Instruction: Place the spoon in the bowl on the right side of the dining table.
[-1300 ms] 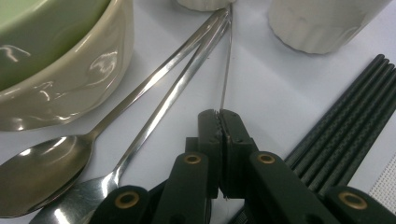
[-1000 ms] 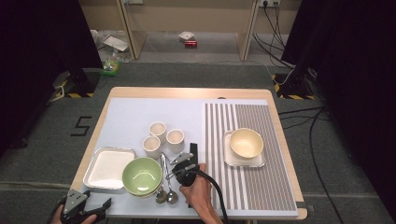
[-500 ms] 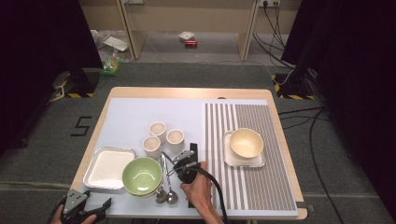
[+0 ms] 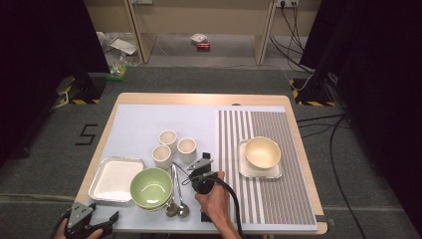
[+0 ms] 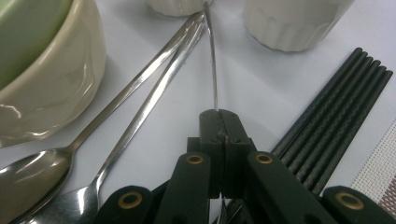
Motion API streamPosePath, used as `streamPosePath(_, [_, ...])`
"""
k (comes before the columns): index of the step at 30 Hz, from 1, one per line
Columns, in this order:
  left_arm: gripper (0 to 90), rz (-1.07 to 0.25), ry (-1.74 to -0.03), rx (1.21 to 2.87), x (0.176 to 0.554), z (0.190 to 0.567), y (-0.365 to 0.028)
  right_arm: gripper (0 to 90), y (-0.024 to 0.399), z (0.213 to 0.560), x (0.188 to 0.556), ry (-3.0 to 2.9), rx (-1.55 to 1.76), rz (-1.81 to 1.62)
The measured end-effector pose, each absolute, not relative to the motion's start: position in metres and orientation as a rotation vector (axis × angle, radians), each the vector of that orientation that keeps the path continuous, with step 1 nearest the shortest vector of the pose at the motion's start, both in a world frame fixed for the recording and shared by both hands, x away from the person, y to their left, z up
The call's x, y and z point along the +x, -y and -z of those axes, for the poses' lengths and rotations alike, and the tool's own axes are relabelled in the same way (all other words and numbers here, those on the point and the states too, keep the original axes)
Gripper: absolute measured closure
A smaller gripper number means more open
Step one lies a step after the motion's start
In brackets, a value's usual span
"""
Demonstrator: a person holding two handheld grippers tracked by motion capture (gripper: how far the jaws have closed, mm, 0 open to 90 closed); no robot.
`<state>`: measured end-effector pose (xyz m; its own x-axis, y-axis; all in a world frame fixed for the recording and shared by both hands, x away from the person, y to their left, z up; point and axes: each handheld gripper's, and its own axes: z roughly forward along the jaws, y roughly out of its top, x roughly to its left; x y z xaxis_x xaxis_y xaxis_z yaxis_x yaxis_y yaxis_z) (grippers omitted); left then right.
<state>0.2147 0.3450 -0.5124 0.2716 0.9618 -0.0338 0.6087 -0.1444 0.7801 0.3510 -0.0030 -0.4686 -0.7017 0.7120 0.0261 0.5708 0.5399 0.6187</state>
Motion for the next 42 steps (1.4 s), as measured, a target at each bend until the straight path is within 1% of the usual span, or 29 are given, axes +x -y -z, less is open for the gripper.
streamPosePath(10, [12.9, -0.645, -1.419, 1.849, 0.215, 0.512, -0.345, 90.0, 0.010, 0.462, 0.351, -2.545, 1.077, -0.941])
streamPosePath(24, [12.9, -0.643, -1.420, 1.846, 0.215, 0.512, -0.345, 90.0, 0.030, 0.429, 0.353, -2.495, 1.075, -1.030])
streamPosePath(42, [12.8, -0.644, -1.420, 1.848, 0.215, 0.512, -0.345, 90.0, 0.061, 0.406, 0.363, -2.436, 1.111, -1.106])
